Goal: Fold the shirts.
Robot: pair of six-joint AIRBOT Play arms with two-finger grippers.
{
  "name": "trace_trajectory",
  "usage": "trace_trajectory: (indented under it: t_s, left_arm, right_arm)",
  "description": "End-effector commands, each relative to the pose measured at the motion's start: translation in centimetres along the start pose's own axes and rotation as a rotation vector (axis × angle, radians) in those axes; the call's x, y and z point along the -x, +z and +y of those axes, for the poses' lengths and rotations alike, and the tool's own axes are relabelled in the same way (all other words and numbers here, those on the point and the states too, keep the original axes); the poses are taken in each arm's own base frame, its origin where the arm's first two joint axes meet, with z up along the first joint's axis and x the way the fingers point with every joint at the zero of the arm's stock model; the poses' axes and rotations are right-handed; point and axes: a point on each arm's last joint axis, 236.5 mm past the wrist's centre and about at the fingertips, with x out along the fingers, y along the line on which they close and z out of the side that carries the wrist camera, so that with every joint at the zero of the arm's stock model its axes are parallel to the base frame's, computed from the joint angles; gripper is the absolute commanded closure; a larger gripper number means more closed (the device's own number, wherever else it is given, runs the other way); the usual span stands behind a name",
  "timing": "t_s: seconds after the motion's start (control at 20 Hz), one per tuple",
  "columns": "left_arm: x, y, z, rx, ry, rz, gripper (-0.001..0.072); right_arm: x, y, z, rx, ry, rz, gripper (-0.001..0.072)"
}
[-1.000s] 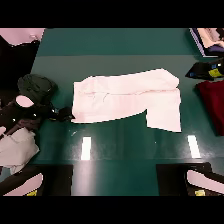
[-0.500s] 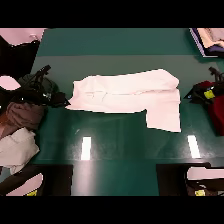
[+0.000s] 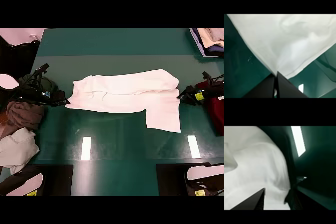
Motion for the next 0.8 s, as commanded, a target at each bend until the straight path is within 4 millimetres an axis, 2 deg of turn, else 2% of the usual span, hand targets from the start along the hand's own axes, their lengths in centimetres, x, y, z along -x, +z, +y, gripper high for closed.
trace_trajectory:
  t_s: [0.0,0.15,0.2,0.25,0.4,0.5,0.55,0.65,0.75]
  left_arm:
    - [0.0,0.0,-0.1,0.003,-0.001,0.0,0.0682]
    - [0.0,-0.6,-0.2,0.001,-0.005,0.025,0.0682]
    - [0.1,-0.8,-0.2,0.0,-0.006,0.032,0.0683]
    - [0.1,-0.9,-0.2,0.001,-0.007,0.037,0.0682]
    - [0.4,-0.6,-0.6,-0.003,-0.015,0.026,0.0683]
    - [2.5,1.8,-2.1,-0.049,-0.022,-0.05,0.0683]
    - [4.4,3.5,-3.5,-0.085,-0.033,-0.111,0.0683]
    - [9.9,7.4,-7.6,-0.181,-0.062,-0.285,0.0683]
    - [17.3,10.4,-12.3,-0.3,-0.074,-0.483,0.0682]
  right_arm:
    - [-1.0,0.5,1.1,0.031,-0.003,-0.021,0.0401]
    - [-1.4,0.3,1.7,0.046,-0.002,-0.013,0.041]
    - [-1.5,0.2,2.0,0.053,-0.001,-0.008,0.0519]
    - [-1.5,0.0,2.1,0.061,0.001,-0.001,0.0695]
    - [-0.2,-0.5,3.6,0.11,0.011,-0.003,0.0691]
    - [3.0,0.0,5.9,0.164,0.024,-0.088,0.0691]
    - [5.4,0.6,8.2,0.187,0.065,-0.168,0.0691]
    - [11.7,1.8,13.9,0.256,0.196,-0.347,0.0691]
    - [19.5,2.2,20.0,0.355,0.317,-0.527,0.0691]
